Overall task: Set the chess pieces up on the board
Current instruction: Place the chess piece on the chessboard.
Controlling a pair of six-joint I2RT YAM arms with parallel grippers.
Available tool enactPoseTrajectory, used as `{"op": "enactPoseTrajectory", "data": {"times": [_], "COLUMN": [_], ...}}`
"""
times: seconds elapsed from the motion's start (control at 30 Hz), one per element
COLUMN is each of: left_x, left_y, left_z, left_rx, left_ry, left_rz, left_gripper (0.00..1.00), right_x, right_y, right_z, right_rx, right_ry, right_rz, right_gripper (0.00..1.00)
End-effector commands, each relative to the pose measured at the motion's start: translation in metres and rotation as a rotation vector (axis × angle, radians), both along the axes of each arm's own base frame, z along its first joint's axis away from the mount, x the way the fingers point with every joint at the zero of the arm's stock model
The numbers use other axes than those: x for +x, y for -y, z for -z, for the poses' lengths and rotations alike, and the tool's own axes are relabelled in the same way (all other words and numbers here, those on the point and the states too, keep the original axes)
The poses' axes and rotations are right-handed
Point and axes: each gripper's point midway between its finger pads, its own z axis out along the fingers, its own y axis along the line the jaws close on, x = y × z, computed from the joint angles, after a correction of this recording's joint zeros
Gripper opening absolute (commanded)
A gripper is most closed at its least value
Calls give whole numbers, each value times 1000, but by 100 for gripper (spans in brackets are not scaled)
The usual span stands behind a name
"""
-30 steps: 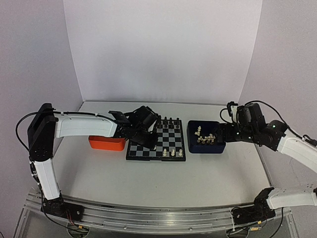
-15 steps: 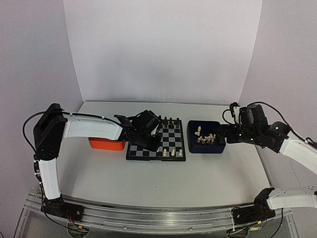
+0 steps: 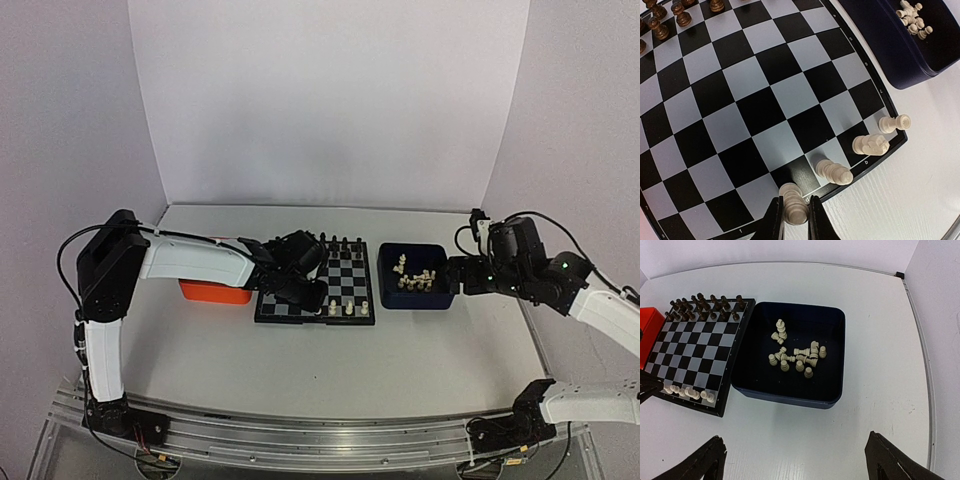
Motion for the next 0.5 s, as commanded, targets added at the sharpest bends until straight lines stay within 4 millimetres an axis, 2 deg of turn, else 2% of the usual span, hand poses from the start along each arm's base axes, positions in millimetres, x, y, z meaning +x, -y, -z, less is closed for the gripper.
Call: {"op": "enactPoseTrajectory", "data": {"times": [0.0,0.47], "left_x": [5,10], "left_y": [11,22], "left_z": [-12,-13], "left_rx": [-49,-58], "left_ry": [20,39], "left_rz": [-3,13], "left_gripper": [0,0], "right_x": [-1,-1], "right_y": [4,4], "right_z": [-5,-4], "right_rx": [-15,-24], "right_ry": [19,17], "right_rz": [5,2], "right_gripper": [94,94]}}
